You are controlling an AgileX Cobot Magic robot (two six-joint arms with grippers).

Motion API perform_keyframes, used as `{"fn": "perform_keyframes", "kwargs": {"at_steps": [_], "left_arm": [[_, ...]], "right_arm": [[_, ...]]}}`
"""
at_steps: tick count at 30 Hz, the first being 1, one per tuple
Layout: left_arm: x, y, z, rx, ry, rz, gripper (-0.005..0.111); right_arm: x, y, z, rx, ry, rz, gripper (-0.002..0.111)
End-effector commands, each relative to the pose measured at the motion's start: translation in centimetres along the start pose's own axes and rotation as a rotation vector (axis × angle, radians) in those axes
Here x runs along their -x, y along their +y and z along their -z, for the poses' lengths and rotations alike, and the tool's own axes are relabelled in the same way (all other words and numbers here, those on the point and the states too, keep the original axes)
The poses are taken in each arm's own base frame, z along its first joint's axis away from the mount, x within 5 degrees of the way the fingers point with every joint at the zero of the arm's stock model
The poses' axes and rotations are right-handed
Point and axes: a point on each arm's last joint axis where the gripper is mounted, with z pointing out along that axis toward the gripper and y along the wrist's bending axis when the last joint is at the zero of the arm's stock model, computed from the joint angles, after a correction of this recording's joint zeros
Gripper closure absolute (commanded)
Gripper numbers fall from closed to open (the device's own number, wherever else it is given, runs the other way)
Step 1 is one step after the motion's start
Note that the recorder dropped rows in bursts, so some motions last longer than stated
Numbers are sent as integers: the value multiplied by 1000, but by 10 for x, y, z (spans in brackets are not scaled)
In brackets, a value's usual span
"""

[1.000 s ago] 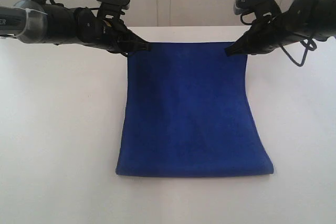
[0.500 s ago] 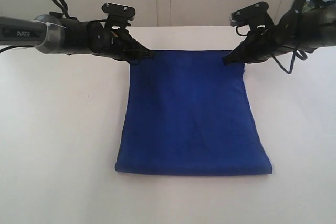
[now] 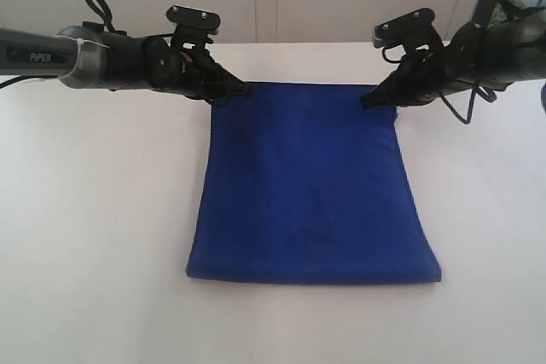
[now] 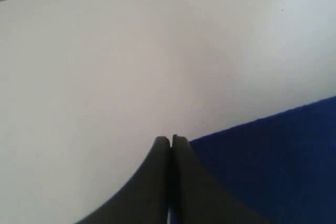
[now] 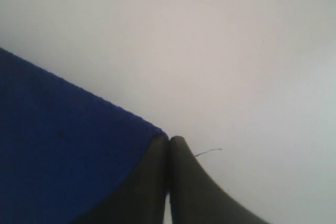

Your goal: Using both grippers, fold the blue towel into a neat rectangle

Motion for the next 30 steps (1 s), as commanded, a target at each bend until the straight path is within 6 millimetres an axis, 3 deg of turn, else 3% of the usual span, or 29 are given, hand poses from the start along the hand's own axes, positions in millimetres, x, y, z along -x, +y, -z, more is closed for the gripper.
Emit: {"fn": "perform_keyframes", "kwargs": {"at_steps": [1, 6, 15, 19, 23, 26, 29, 30], "left_arm": [[1, 2, 0, 5, -9, -1, 81], [1, 2, 0, 4, -5, -1, 57], [-1, 1, 0, -3, 22, 1, 56], [-3, 0, 0, -7, 35, 79, 56], [-6, -2, -2, -12, 55, 140, 62], [-11, -5, -5, -13, 69, 197, 72], [-12, -5, -6, -14, 80, 210, 87], [-13, -5, -6, -15, 86, 210, 100]], "right_arm": [[3, -5, -2, -25, -31, -1, 108], [0, -5, -6, -26, -25, -2, 108], [2, -6, -5, -43, -49, -1, 108], [2, -6, -5, -43, -49, -1, 108], [2, -6, -5, -43, -49, -1, 108], [2, -6, -5, -43, -49, -1, 108], [2, -6, -5, -43, -49, -1, 108], [2, -6, -5, -43, -49, -1, 108]]}}
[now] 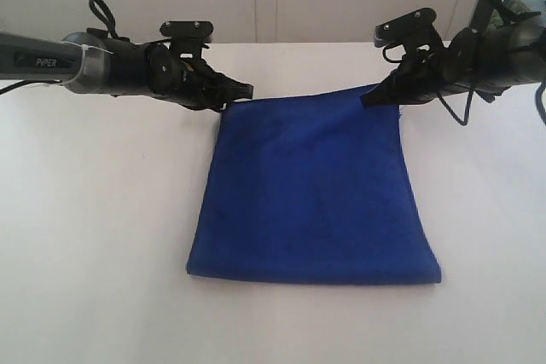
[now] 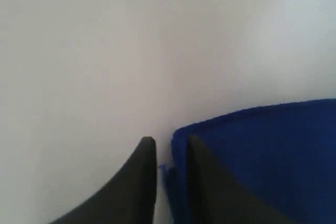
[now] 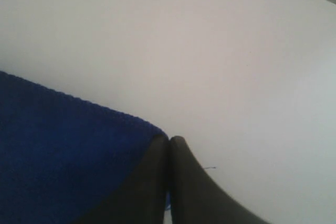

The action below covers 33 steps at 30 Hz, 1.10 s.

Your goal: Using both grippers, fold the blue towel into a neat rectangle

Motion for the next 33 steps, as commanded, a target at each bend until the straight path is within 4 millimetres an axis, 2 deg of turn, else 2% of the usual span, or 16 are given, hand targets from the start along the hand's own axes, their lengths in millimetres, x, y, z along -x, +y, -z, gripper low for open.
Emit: {"fn": "perform_keyframes", "kwargs": {"at_steps": [1, 7, 12, 17, 21, 25, 29, 33], "left_arm": [[-1, -5, 1, -9, 22, 24, 106], [-8, -7, 7, -23, 144, 21, 107], [10, -13, 28, -41, 127, -17, 107], [10, -16, 35, -71, 179, -33, 107], [5, -24, 29, -172, 174, -33, 107], [-7, -29, 13, -268, 156, -50, 107], [-15, -24, 2, -246, 152, -63, 107], [-12, -21, 1, -214, 119, -64, 107]], "right_arm": [[2, -4, 1, -12, -13, -1, 108], [2, -4, 1, -12, -13, -1, 108], [2, -4, 1, -12, -13, -1, 108], [2, -4, 0, -11, -12, -3, 108], [2, -4, 0, -11, -12, -3, 108], [2, -4, 0, -7, -7, -3, 108], [2, -4, 0, -7, -7, -3, 108], [2, -4, 0, -7, -7, -3, 108]]}}
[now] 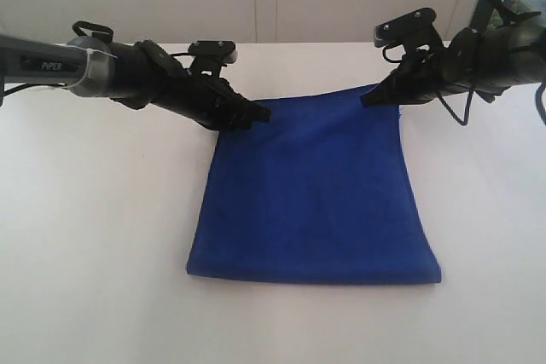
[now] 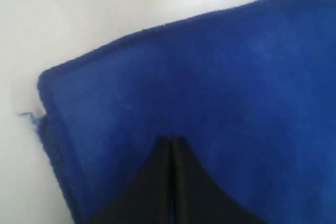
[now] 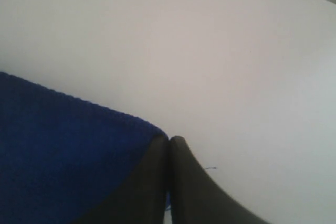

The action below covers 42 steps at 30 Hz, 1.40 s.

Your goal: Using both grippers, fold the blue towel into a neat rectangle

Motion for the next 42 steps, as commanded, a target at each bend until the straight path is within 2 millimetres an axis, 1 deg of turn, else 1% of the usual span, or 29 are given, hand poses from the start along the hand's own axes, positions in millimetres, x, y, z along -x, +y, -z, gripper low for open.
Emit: {"fn": "perform_keyframes", "kwargs": {"at_steps": [1, 8, 11, 18, 21, 23, 24, 25, 27, 28, 29, 30, 31, 32, 33, 34, 35, 36, 38, 42], "left_arm": [[5, 2, 1, 18, -35, 8, 107], [1, 2, -1, 6, -13, 4, 107], [-1, 2, -2, 9, -1, -34, 107], [-18, 8, -18, 8, 53, -29, 107], [-19, 8, -19, 8, 55, -26, 107], [-19, 8, -19, 8, 55, -24, 107], [-19, 8, -19, 8, 55, -24, 107], [-19, 8, -19, 8, 55, -24, 107], [-19, 7, -19, 0, 62, -24, 107], [-19, 7, -19, -2, 64, -24, 107], [-20, 7, -19, -4, 66, -24, 107], [-20, 7, -19, -4, 66, -24, 107], [-20, 7, -19, -4, 66, -24, 107], [-20, 7, -19, -4, 66, -24, 107], [-20, 7, -19, -4, 66, -24, 107], [-20, 7, -19, -4, 66, -24, 107], [-20, 7, -19, -4, 66, -24, 107], [-20, 7, -19, -4, 66, -24, 107], [-20, 7, -19, -4, 66, -24, 107], [-20, 7, -19, -4, 66, -24, 107]], "right_arm": [[2, -3, 0, -6, -5, -3, 108], [2, -3, 0, -6, -5, -3, 108], [2, -4, 0, -11, -12, -3, 108], [2, -4, 0, -11, -12, -3, 108], [2, -4, 0, -10, -12, -3, 108], [2, -4, 0, -10, -12, -3, 102], [2, -4, 0, -10, -12, -3, 93], [3, -4, 0, -13, -15, -3, 88], [5, -6, 1, -35, -48, 1, 63], [8, -7, 2, -45, -63, -1, 58], [11, -8, 5, -47, -75, -6, 56], [12, -8, 7, -40, -70, -30, 57], [13, -6, 11, -13, -40, -113, 63], [12, -5, 13, 7, -11, -162, 71], [9, -1, 12, 41, 47, -227, 87], [8, -1, 13, 48, 61, -246, 94], [7, 0, 13, 56, 72, -255, 104], [8, 0, 13, 61, 77, -278, 108], [10, 2, 12, 78, 89, -318, 108], [-1, 9, 2, 137, 186, -371, 108]]}}
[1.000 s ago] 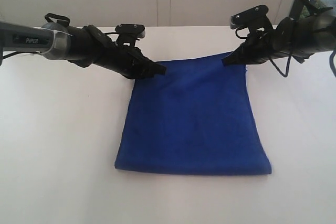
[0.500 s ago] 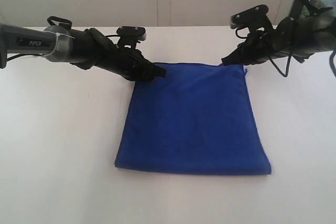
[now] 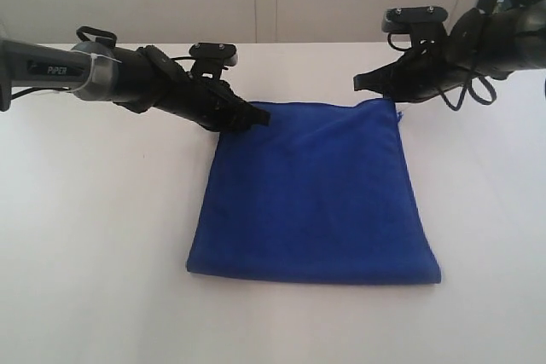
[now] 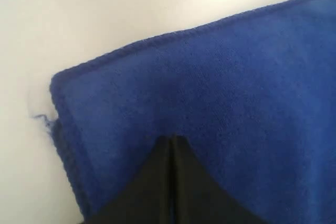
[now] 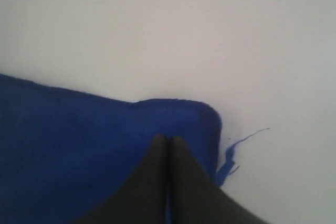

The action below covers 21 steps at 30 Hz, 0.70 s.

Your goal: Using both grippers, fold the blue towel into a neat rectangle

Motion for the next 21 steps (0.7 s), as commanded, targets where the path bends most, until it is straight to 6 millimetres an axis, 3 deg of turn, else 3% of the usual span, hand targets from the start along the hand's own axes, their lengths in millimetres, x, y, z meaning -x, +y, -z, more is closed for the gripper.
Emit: {"fn": "perform_keyframes", "kwargs": {"at_steps": [1, 6, 21], "left_arm": [[-13, 1, -8, -26, 60, 3, 107], [-13, 1, -8, -26, 60, 3, 107], [-10, 18, -5, 17, 38, 12, 107]], "right_arm": [[-12, 0, -14, 40, 107, -60, 108], [-28, -1, -29, 55, 205, -41, 108], [-33, -5, -28, 23, 268, 39, 108]]}}
